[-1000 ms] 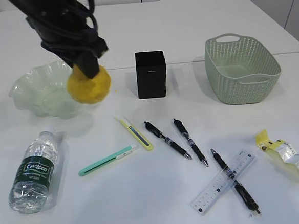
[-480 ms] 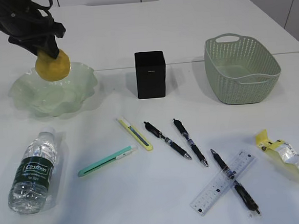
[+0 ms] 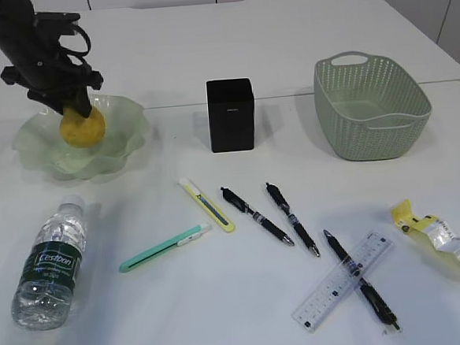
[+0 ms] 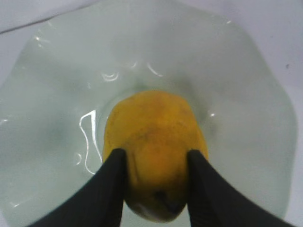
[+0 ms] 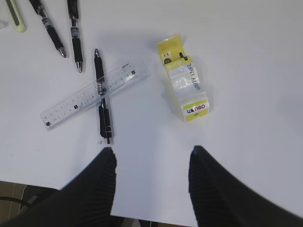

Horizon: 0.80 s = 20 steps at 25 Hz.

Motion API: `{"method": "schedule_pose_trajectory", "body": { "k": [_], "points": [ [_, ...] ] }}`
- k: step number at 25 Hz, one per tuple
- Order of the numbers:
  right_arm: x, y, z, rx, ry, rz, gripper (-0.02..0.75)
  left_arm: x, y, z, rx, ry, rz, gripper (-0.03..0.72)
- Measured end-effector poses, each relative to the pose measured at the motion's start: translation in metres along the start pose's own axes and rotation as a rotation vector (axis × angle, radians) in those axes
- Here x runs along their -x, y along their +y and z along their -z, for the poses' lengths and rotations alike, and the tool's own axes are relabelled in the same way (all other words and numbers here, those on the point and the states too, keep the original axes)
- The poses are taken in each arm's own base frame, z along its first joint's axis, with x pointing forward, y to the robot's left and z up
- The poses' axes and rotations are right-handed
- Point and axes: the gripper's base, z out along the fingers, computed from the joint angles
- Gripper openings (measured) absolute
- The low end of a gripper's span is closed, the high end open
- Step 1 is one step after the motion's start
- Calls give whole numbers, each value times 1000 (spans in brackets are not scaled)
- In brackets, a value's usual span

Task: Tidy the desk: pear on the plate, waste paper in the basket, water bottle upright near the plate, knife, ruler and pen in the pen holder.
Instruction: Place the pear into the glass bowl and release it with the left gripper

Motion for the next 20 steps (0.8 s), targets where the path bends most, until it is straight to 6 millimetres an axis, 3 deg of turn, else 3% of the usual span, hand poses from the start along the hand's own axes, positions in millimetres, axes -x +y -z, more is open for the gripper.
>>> {"method": "schedule_pose_trajectory", "body": {
  "k": [5,14,20],
  "points": [
    [0,0,0,0,-2,0,375,-7,15,-21,0,42,36,245],
    [1,0,0,0,-6,0,375,-9,14,-33,-24,55,54,261],
    [1,0,0,0,-6,0,375,-9,14,-33,-25,56,55,333]
  ]
}}
